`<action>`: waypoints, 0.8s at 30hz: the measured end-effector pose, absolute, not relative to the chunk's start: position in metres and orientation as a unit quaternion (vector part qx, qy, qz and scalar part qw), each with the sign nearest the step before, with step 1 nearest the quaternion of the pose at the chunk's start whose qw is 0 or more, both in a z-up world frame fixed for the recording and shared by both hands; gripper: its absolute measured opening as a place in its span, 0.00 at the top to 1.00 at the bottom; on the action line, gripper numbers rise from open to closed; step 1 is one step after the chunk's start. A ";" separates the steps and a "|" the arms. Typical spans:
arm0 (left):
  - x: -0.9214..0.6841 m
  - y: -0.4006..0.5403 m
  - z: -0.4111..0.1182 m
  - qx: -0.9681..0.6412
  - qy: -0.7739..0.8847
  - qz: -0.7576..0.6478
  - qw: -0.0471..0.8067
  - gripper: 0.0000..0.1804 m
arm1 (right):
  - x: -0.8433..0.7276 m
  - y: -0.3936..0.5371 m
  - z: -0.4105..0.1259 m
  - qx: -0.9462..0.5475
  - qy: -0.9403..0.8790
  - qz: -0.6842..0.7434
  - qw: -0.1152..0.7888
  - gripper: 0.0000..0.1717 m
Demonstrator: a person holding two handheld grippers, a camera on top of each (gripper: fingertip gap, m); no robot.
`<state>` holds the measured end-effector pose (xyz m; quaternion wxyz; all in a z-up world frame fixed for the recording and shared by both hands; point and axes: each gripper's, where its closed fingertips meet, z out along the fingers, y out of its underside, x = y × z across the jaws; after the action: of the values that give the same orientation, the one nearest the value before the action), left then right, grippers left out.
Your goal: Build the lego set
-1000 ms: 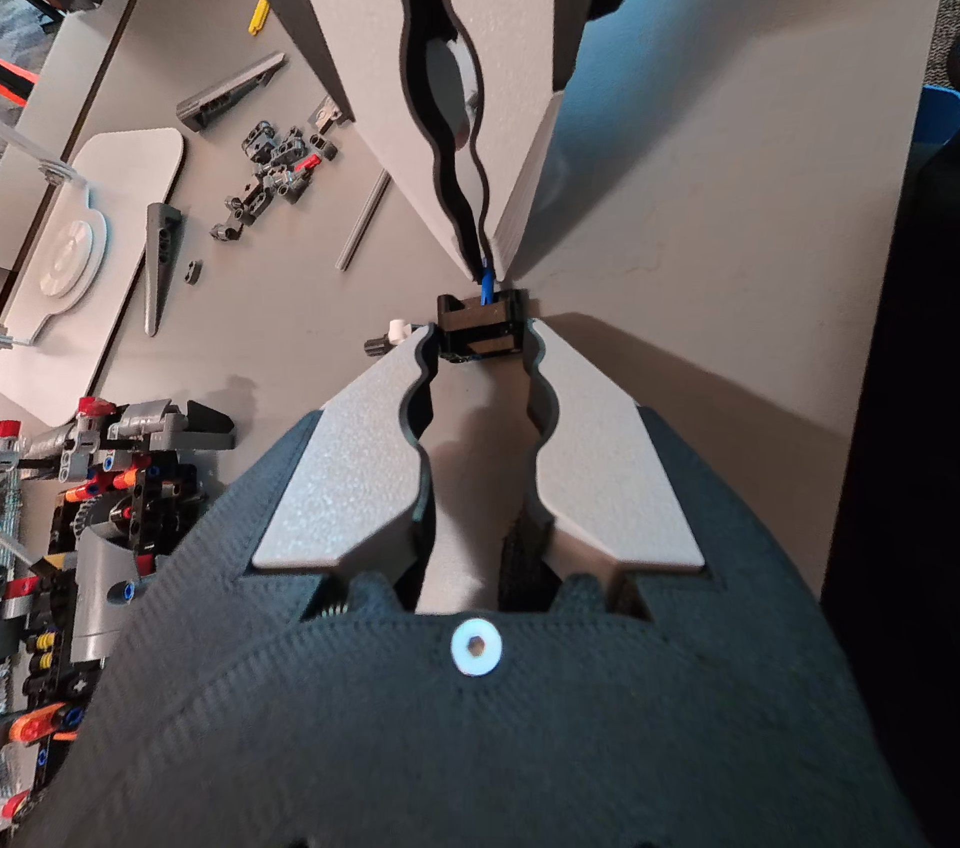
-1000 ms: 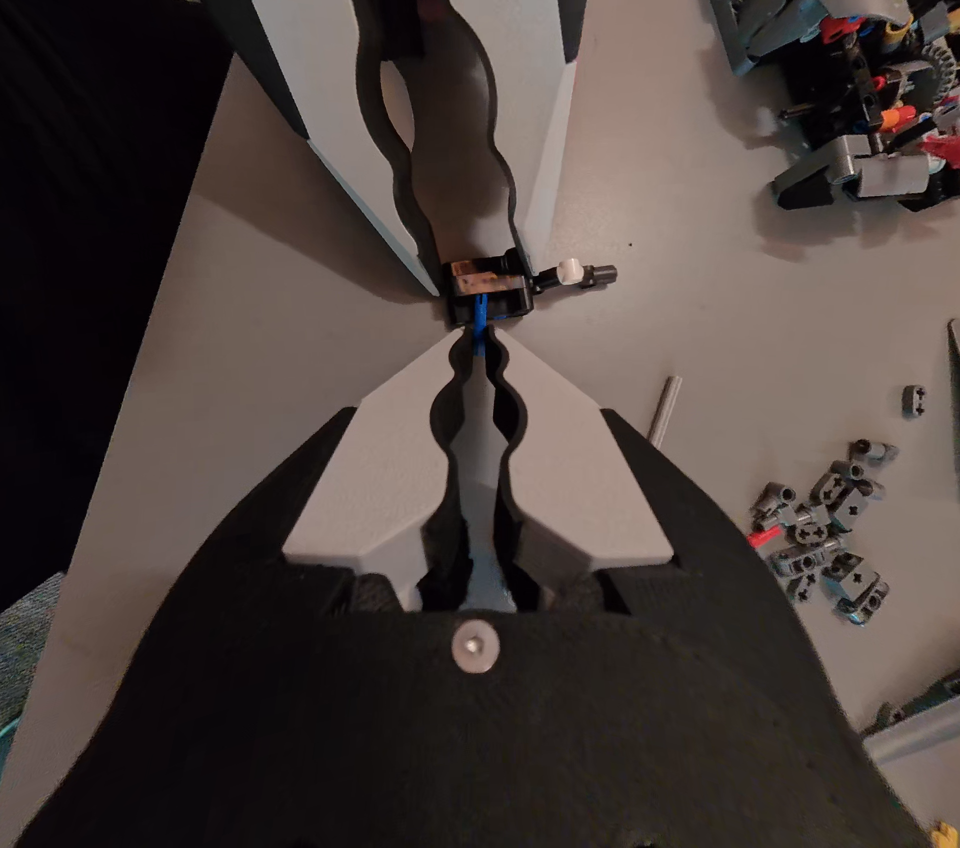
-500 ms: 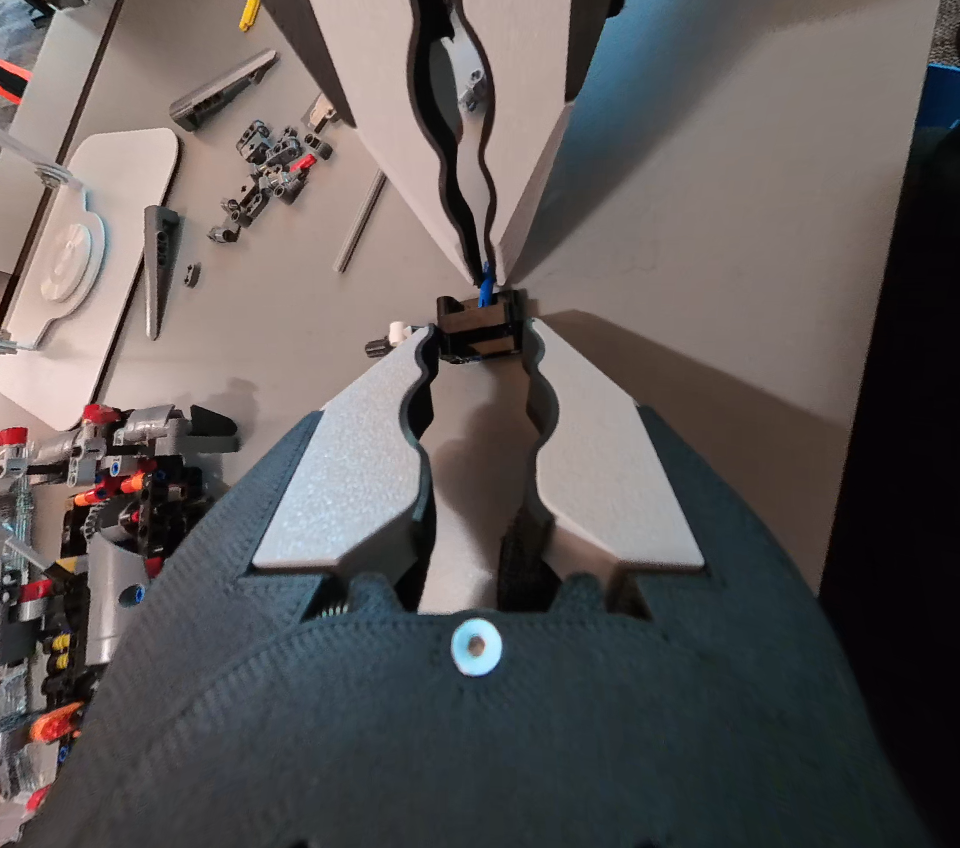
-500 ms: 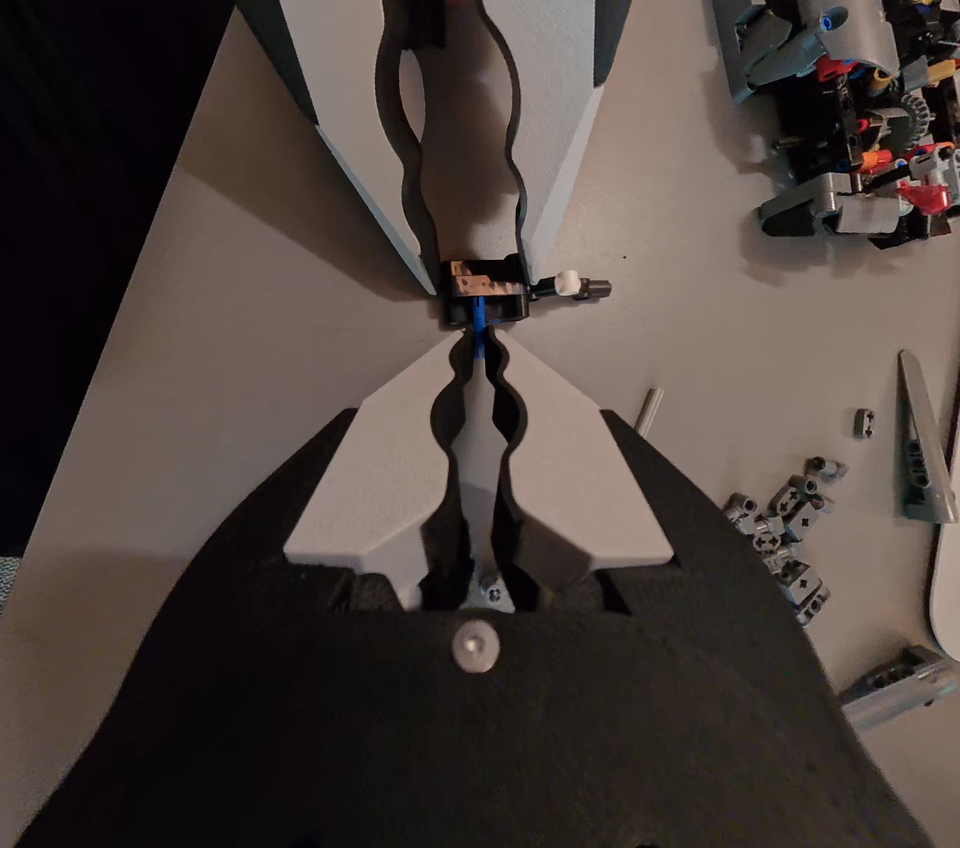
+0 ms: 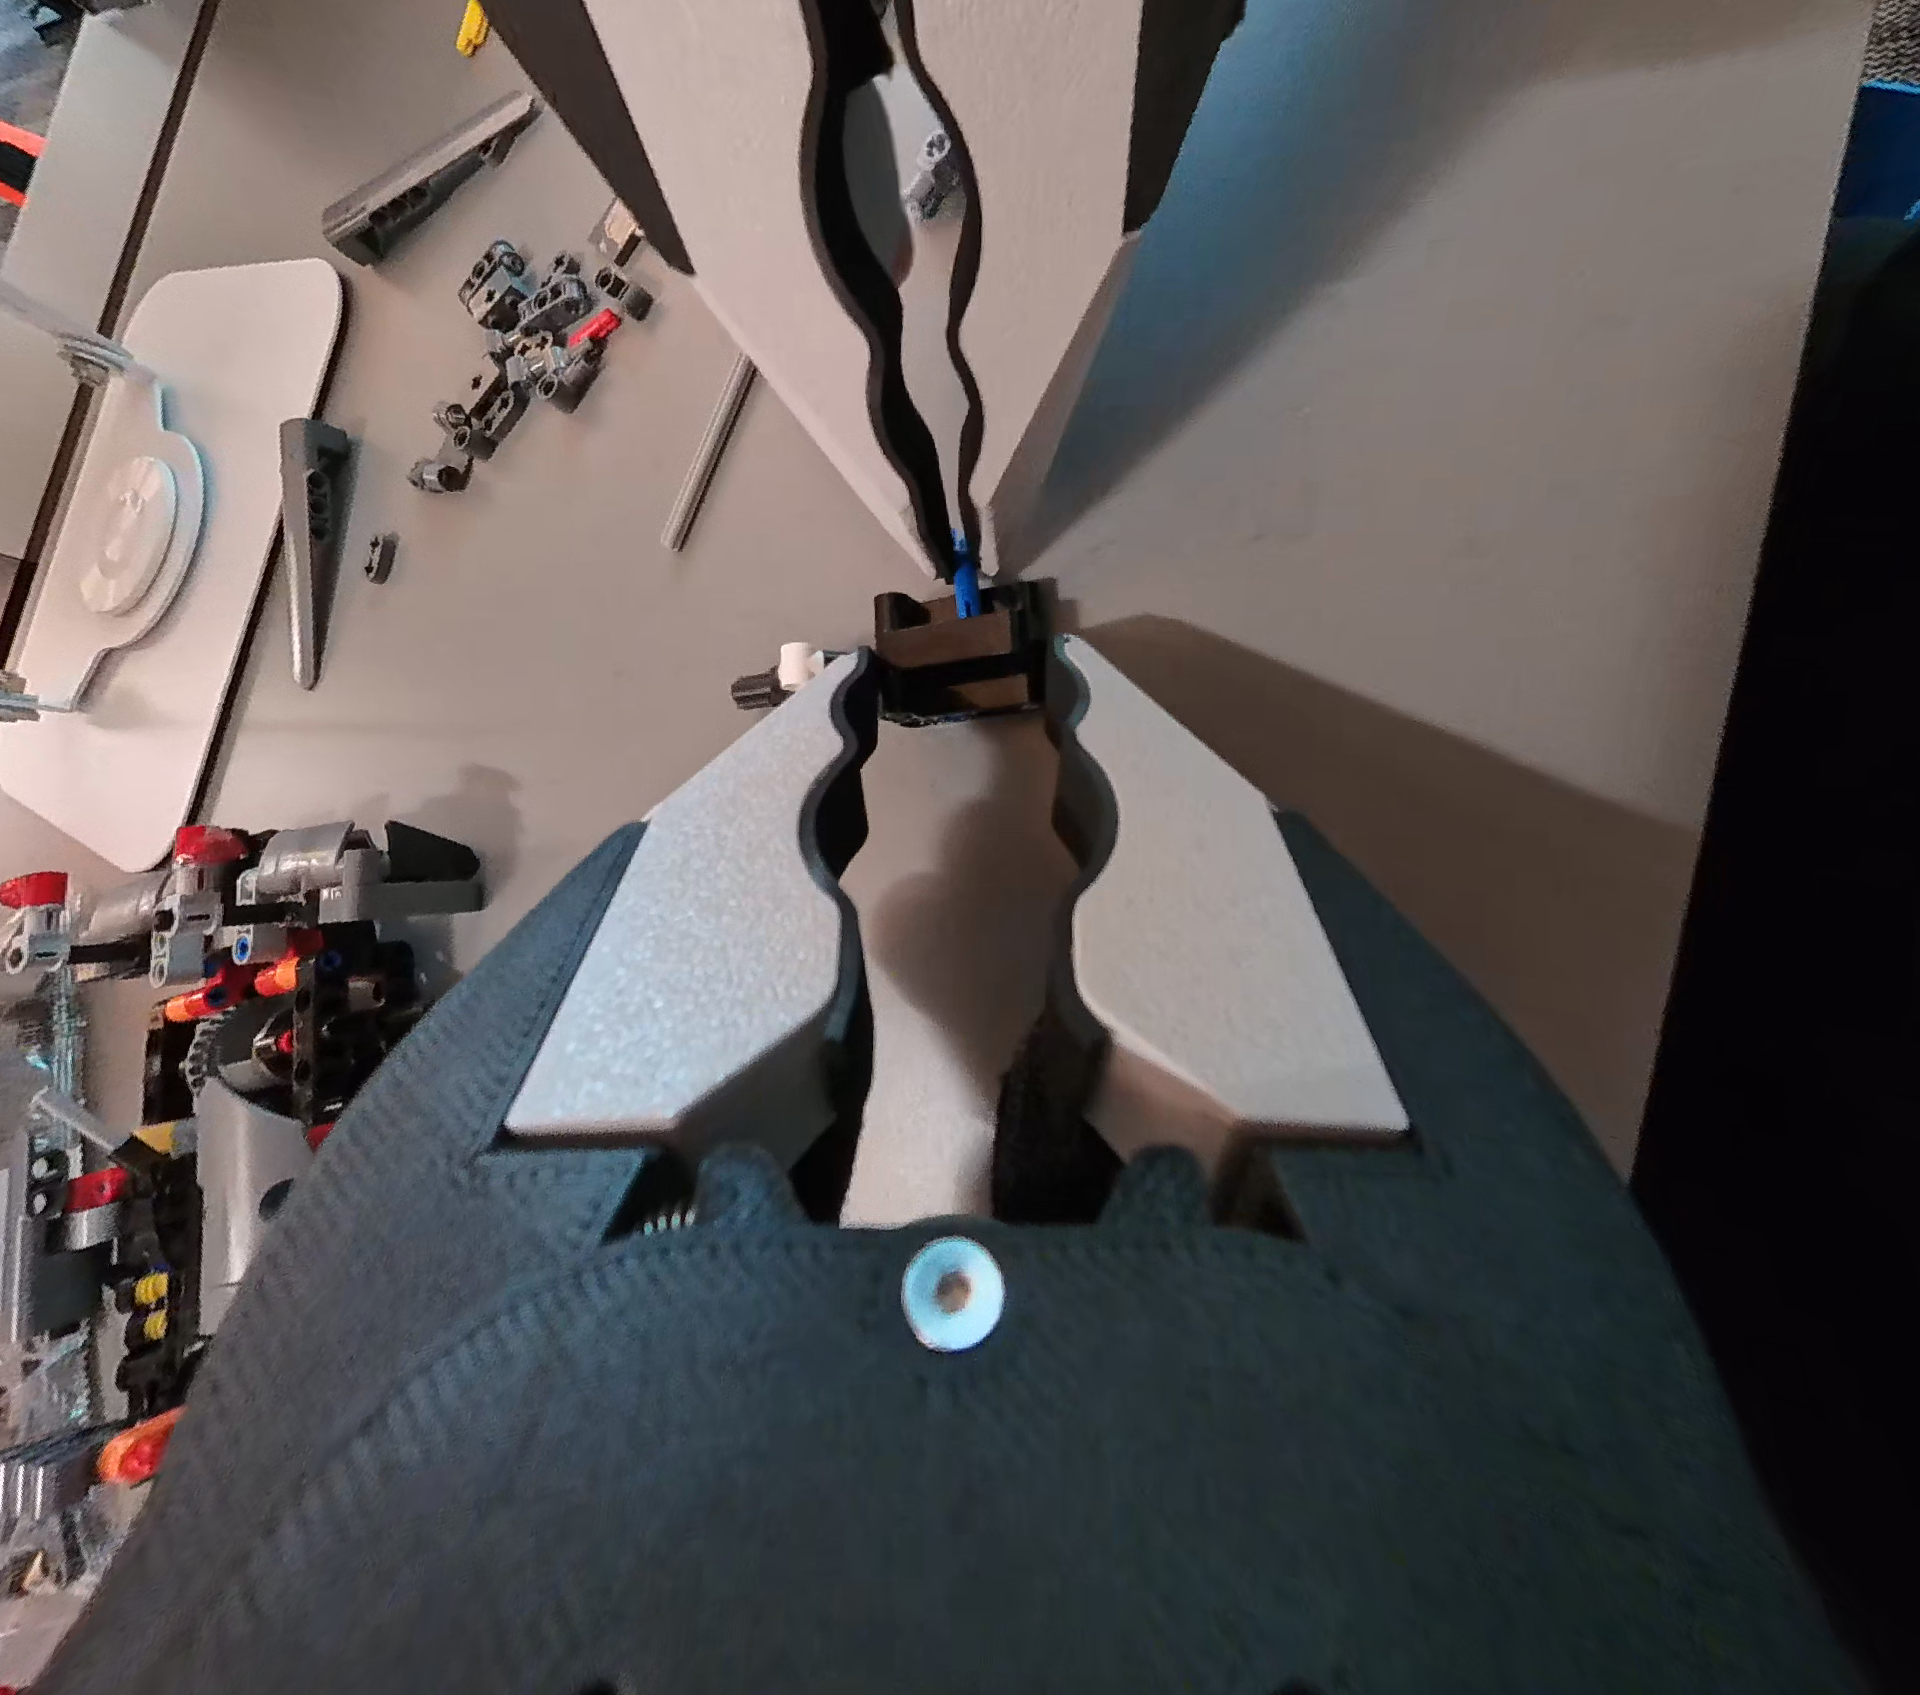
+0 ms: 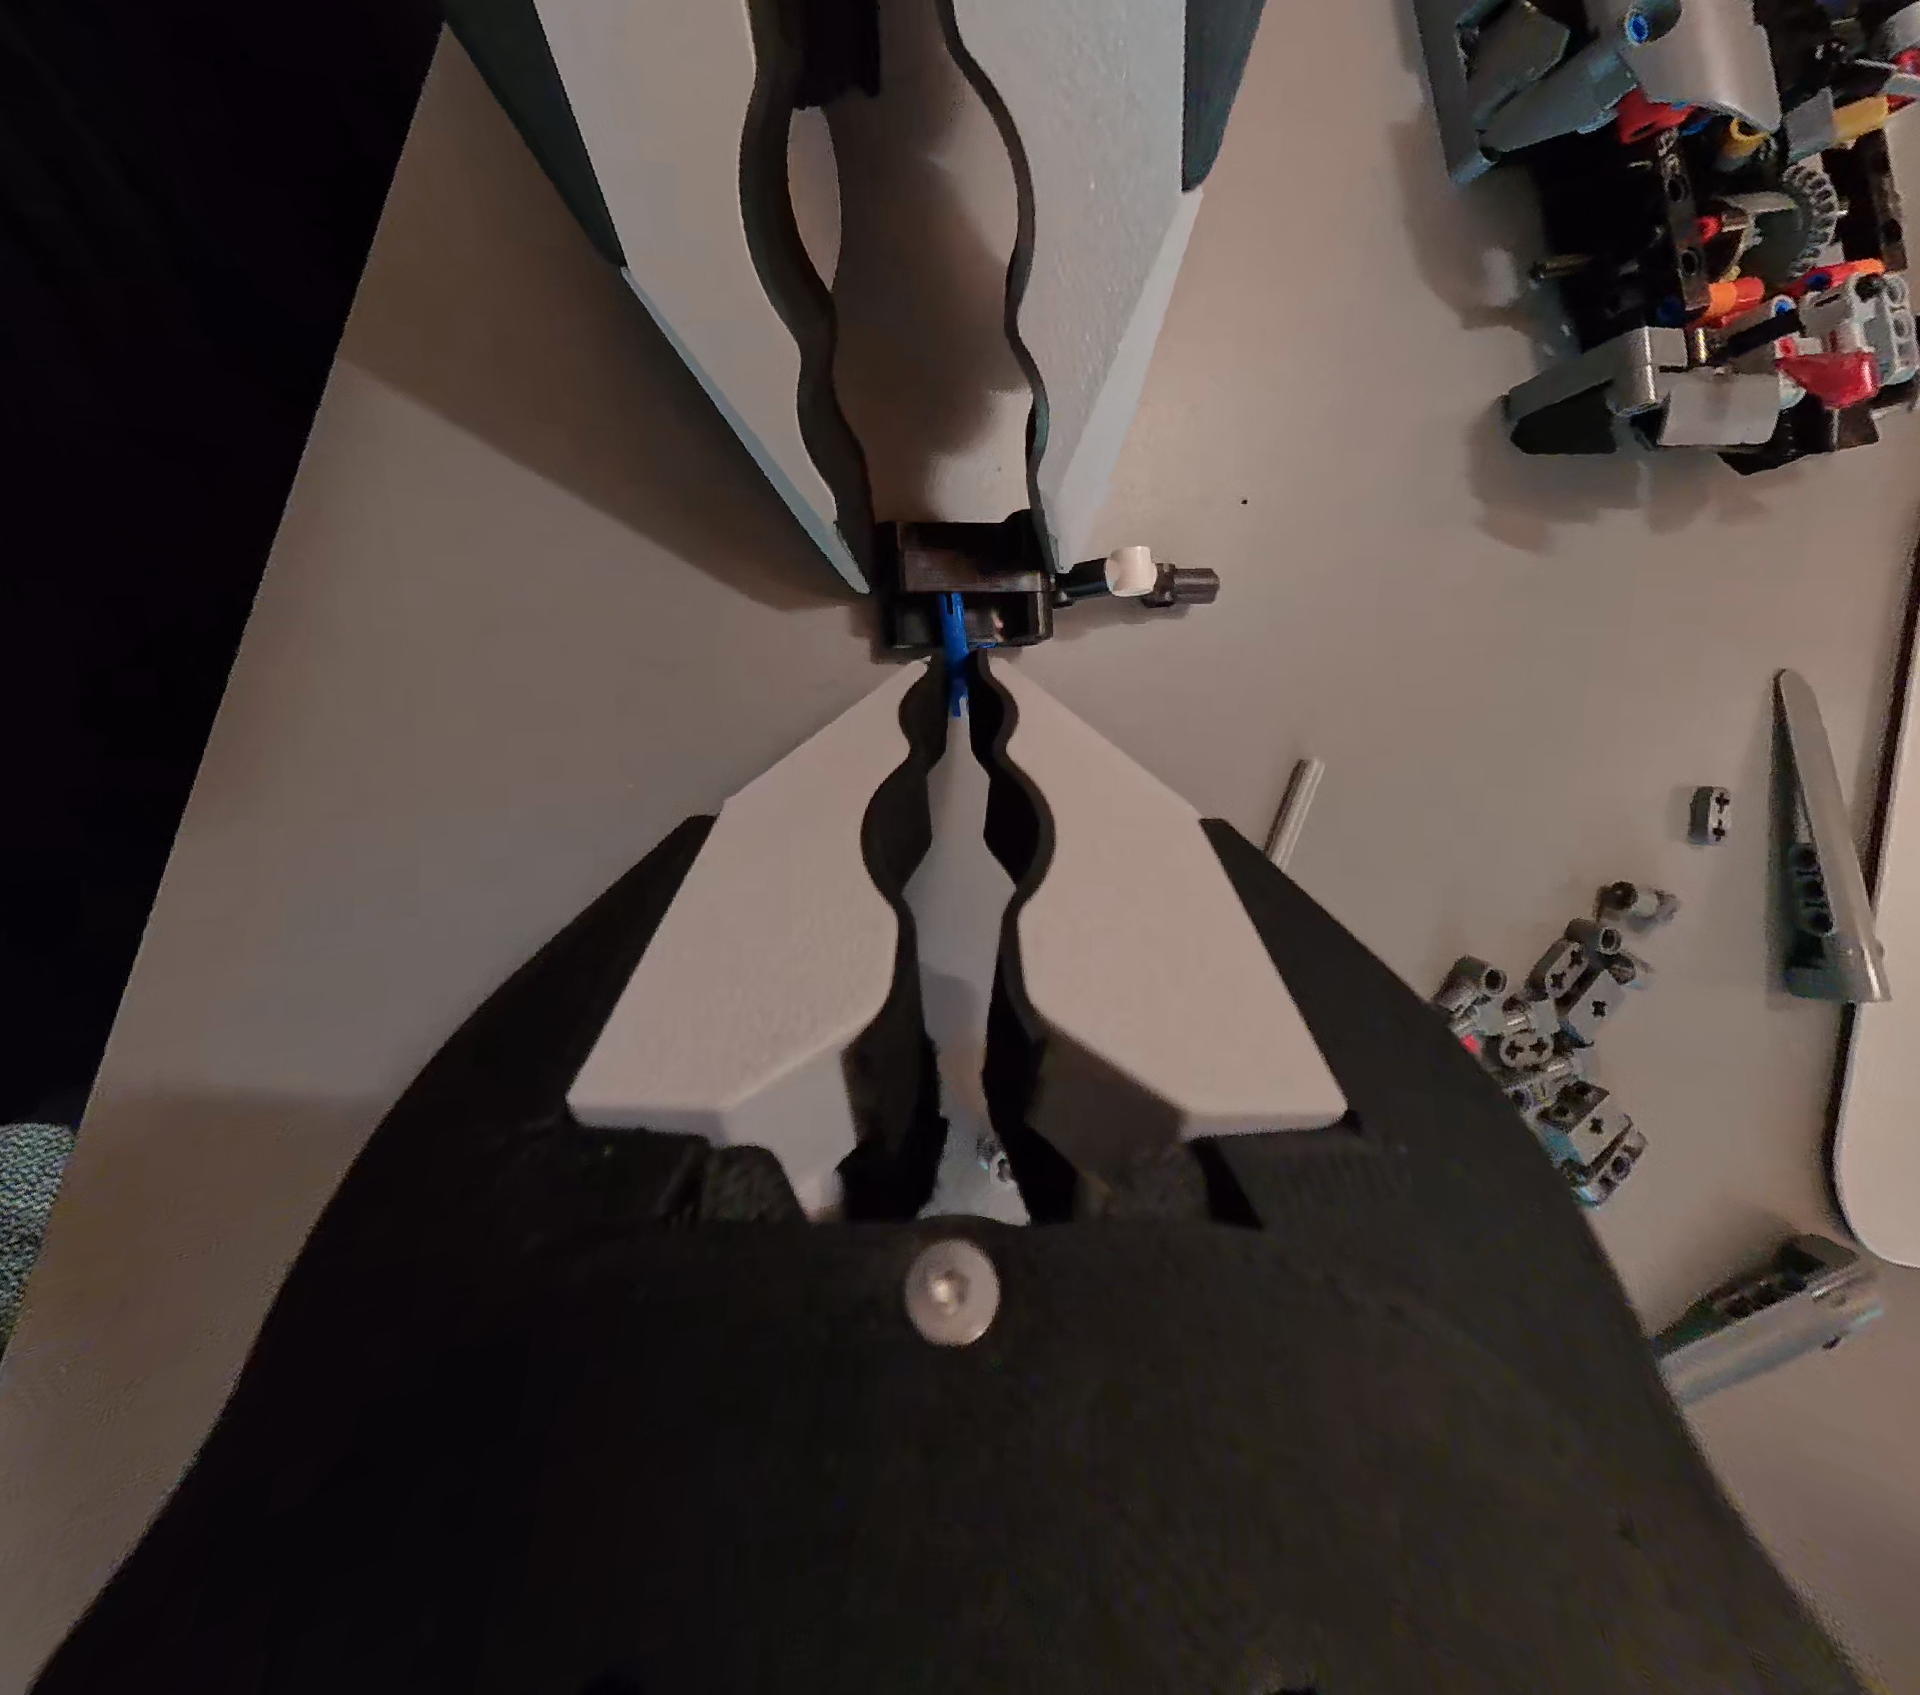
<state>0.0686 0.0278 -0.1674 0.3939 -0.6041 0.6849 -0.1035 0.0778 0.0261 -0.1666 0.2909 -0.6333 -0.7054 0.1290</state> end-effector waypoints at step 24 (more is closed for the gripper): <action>0.071 0.034 -0.166 -0.592 0.684 -0.077 0.420 0.83 | 0.082 0.031 -0.166 -0.647 -0.676 0.207 0.284 0.99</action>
<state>0.0712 0.0343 -0.1656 0.4197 -0.5920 0.6837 -0.0771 0.0822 0.0305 -0.1660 0.2843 -0.6473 -0.6762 0.2072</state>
